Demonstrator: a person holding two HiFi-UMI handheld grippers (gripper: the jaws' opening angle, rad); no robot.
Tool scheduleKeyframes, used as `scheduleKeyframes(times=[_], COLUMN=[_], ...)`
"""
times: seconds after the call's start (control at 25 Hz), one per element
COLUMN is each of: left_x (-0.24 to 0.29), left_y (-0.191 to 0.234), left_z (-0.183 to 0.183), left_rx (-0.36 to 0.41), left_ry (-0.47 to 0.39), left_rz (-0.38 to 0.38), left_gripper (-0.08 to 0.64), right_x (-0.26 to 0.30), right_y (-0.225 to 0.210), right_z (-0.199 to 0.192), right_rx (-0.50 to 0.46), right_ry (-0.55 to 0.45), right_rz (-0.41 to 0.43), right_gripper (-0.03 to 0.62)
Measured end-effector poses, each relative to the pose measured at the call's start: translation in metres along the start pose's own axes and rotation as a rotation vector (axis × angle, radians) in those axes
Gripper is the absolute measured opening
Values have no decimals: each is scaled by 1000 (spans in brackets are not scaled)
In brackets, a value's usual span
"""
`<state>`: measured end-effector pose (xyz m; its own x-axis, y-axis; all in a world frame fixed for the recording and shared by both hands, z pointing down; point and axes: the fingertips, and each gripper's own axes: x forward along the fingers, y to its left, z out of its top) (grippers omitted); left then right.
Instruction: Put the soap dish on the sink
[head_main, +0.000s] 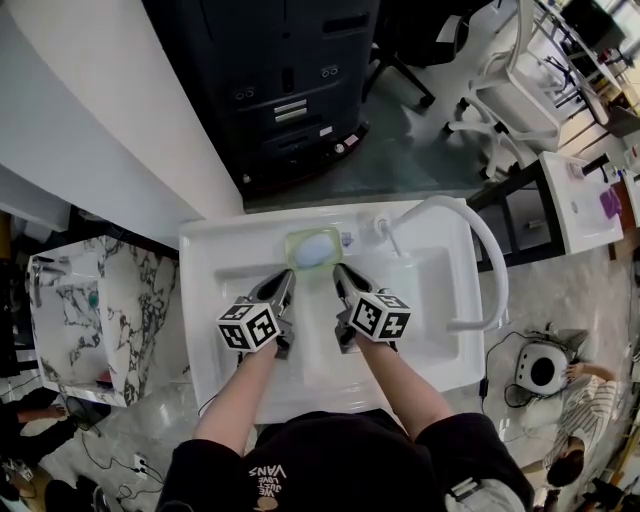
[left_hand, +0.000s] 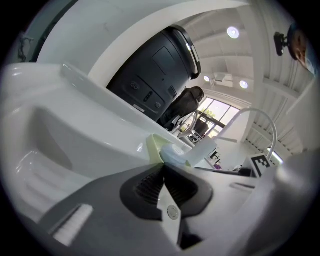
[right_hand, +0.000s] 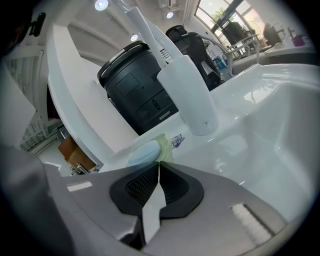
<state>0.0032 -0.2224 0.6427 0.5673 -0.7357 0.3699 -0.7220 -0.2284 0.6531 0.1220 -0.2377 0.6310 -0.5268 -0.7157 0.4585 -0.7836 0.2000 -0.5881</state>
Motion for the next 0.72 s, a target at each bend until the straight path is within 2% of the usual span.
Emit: scheduleKeyframes(times=[0.72], left_x=[2], left_y=[8], left_z=[8], left_rx=[-56], left_ry=[-33], left_rz=[10], left_gripper=[53], right_x=[6], right_y=[5], right_z=[3], right_rx=[9], right_ry=[0], right_rz=[8], right_gripper=[12])
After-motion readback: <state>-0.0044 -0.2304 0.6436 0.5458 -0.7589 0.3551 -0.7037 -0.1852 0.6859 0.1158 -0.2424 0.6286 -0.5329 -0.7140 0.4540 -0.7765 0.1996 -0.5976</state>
